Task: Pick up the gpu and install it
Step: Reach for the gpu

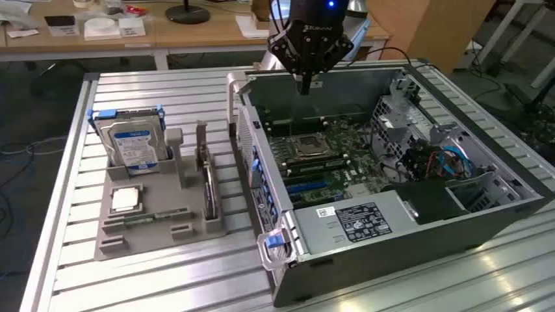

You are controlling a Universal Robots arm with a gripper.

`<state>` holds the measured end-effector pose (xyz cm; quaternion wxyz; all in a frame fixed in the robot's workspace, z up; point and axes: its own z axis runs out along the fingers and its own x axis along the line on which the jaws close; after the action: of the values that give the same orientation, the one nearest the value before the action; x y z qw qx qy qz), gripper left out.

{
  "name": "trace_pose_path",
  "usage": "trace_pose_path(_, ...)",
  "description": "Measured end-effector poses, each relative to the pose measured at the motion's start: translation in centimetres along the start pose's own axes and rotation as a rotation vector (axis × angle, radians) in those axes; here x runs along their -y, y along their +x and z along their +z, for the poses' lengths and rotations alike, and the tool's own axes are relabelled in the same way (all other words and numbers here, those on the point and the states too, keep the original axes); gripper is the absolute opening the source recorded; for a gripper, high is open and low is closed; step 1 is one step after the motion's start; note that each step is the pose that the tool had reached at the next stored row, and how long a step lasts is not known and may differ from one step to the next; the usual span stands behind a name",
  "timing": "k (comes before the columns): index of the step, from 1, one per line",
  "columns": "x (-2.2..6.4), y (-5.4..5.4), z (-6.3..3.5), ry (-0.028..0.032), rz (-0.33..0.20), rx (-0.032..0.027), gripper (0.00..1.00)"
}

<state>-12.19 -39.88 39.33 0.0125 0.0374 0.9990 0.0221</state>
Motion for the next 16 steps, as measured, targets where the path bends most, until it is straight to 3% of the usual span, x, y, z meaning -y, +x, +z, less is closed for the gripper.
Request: trace_pose_path(16,0.0,0.0,0.0,0.0,0.0,0.0001,0.11)
